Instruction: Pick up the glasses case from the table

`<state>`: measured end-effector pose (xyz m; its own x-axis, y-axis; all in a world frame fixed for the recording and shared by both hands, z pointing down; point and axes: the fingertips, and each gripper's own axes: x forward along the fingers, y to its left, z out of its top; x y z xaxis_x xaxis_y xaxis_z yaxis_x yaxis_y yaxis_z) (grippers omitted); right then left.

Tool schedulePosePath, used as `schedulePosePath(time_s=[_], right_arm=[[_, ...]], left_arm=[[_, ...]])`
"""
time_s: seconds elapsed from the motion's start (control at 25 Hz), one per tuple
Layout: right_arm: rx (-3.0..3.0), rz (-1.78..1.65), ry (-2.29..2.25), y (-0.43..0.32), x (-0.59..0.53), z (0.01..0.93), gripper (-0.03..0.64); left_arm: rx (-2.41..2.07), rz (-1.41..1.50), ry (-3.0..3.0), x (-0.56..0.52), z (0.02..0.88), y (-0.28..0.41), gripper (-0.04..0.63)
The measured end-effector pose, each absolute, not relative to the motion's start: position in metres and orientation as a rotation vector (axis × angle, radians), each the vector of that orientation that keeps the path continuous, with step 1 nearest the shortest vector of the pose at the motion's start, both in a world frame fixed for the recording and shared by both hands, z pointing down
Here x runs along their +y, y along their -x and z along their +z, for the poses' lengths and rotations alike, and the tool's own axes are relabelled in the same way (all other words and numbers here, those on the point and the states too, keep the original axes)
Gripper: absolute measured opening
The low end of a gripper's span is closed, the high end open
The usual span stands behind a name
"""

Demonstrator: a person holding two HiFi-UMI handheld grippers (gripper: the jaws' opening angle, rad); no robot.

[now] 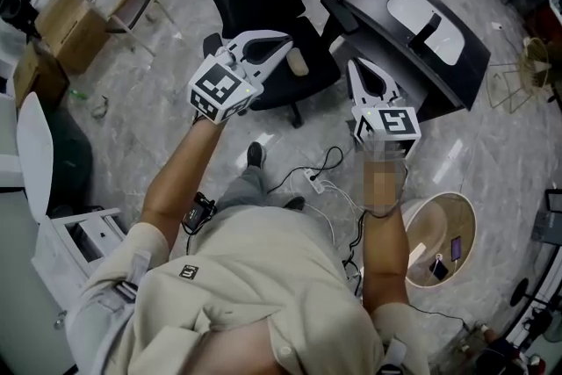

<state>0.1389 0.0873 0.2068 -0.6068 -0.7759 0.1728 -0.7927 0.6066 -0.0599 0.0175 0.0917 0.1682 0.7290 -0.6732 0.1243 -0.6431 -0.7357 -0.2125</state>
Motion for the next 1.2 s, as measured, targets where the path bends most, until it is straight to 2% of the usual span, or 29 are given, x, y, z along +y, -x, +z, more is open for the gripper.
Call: schedulePosePath(time_s=[0.4, 1.2], right_arm=[[-2.573, 0.205, -1.521, -0.141, 0.04, 0.215, 0.025], [-2.407, 0.272, -1.72, -0.099, -0.059, 0.232, 0.025]], left_arm=[[0.817, -0.213, 2.874, 0.014, 0.18, -0.03, 0.012], [0.566, -0.178, 2.98, -0.1, 0.211, 0.008, 0.012]])
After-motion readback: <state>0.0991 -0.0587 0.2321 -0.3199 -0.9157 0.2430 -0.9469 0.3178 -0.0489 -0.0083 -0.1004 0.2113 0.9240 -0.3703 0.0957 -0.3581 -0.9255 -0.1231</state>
